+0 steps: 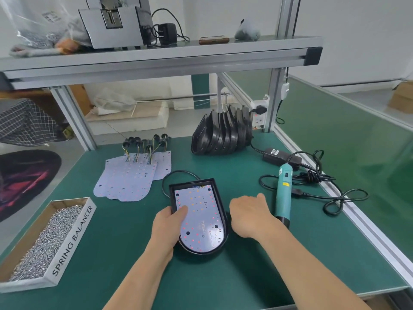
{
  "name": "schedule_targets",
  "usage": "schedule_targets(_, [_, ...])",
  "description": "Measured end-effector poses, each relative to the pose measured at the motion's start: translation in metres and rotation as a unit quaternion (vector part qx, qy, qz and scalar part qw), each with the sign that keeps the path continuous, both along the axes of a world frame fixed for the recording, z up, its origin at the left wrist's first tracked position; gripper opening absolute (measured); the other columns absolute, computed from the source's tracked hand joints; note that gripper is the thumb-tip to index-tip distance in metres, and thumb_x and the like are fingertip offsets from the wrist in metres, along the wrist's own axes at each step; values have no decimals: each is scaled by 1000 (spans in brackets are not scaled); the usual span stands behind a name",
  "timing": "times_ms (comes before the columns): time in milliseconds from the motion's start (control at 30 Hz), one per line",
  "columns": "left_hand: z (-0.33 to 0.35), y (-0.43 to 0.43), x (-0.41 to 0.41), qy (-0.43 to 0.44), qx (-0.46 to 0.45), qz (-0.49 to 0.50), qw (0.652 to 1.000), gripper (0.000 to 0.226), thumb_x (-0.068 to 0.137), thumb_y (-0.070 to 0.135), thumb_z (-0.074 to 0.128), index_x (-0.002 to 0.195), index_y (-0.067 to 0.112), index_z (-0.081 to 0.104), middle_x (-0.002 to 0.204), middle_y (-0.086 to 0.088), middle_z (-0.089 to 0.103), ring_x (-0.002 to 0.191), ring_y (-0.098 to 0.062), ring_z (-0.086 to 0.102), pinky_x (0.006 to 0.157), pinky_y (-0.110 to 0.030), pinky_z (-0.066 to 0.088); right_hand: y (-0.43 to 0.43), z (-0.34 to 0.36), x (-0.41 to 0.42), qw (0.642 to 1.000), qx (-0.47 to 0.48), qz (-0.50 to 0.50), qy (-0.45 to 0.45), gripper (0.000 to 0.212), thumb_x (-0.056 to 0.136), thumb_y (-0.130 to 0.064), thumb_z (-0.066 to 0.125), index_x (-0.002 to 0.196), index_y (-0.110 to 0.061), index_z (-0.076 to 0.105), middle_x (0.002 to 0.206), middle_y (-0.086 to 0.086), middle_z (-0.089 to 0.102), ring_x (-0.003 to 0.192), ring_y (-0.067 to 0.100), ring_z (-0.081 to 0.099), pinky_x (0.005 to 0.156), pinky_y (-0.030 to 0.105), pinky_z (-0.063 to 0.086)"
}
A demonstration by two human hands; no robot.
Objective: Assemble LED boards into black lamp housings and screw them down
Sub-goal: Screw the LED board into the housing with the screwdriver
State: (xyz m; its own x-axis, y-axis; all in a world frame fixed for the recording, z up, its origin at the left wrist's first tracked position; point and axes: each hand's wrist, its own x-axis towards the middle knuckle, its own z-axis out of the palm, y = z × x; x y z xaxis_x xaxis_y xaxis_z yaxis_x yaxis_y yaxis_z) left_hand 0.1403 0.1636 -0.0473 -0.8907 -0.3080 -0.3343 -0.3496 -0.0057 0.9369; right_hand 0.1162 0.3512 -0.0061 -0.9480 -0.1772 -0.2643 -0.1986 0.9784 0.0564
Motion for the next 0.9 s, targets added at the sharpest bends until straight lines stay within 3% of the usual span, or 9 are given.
schedule_targets(100, [0, 1, 1, 15, 2, -1, 1000, 16, 97, 20, 61, 99, 7, 71, 99, -9, 77, 101, -34, 71, 93, -49, 56, 8, 3, -2, 978, -189, -45, -80, 13, 94, -10, 44, 96, -7, 56, 96, 8, 62, 86, 29, 56, 76, 34, 44])
schedule_targets(167, [0, 2, 2, 24, 13, -3, 1000, 15, 99, 25, 60, 99, 15, 71, 100, -2, 78, 99, -27, 72, 93, -44, 57, 16, 2, 1, 907, -375, -120, -148, 24, 101, -14, 42, 114, -1, 57, 104, 12, 61, 86, 25, 55, 71, 32, 48])
schedule_targets(233, [0, 4, 3, 27, 28, -10, 999, 16, 100, 27, 59, 101, 17, 71, 103, 0, 78, 100, -25, 72, 95, -45, 55, 21, 4, 8, 825, -493, -171, -219, 38, 106, -38, 44, 121, -7, 60, 100, 9, 60, 81, 19, 56, 63, 25, 50])
schedule_targets(333, [-1, 11, 4, 24, 39, -34, 998, 20, 101, 29, 57, 107, 15, 70, 107, -3, 77, 104, -27, 72, 99, -49, 53, 19, 0, 11, 811, -507, -160, -246, 43, 96, -52, 59, 117, -17, 69, 97, 2, 67, 81, 15, 56, 60, 21, 45])
schedule_targets(467, [2, 21, 2, 32, 85, -71, 993, 45, 99, 56, 52, 113, 20, 74, 108, 4, 77, 102, -17, 74, 94, -44, 54, 18, -10, 18, 790, -558, -146, -208, 17, 87, -14, 75, 103, -20, 74, 96, -11, 76, 81, 9, 70, 61, 18, 50])
schedule_targets(533, [2, 22, 3, 44, 92, -71, 992, 54, 96, 70, 42, 103, 32, 80, 107, 9, 77, 101, -9, 73, 91, -37, 51, 22, -11, 20, 780, -585, -147, -170, 25, 85, -6, 75, 107, -17, 73, 104, -7, 77, 95, 10, 73, 81, 21, 57])
schedule_targets(600, [0, 22, 2, 55, 94, -44, 993, 59, 98, 68, 35, 89, 33, 82, 101, 6, 79, 94, -8, 74, 89, -34, 50, 27, -9, 23, 786, -587, -148, -122, 29, 84, -6, 75, 111, -14, 72, 107, -4, 77, 102, 14, 72, 96, 32, 56])
schedule_targets(667, [-4, 21, 0, 64, 82, -19, 994, 67, 103, 59, 34, 81, 16, 81, 91, -4, 79, 85, -15, 76, 85, -34, 52, 34, -6, 23, 787, -591, -160, -77, 30, 82, -9, 76, 112, -14, 71, 106, -3, 77, 102, 17, 72, 99, 40, 55])
schedule_targets(900, [-18, 19, -3, 106, 68, -38, 991, 64, 107, 46, 34, 92, -4, 71, 88, -15, 77, 89, -24, 75, 86, -32, 54, 81, 16, 25, 759, -622, -180, 61, 28, 81, -9, 79, 104, -24, 73, 98, -12, 78, 94, 11, 74, 93, 40, 58])
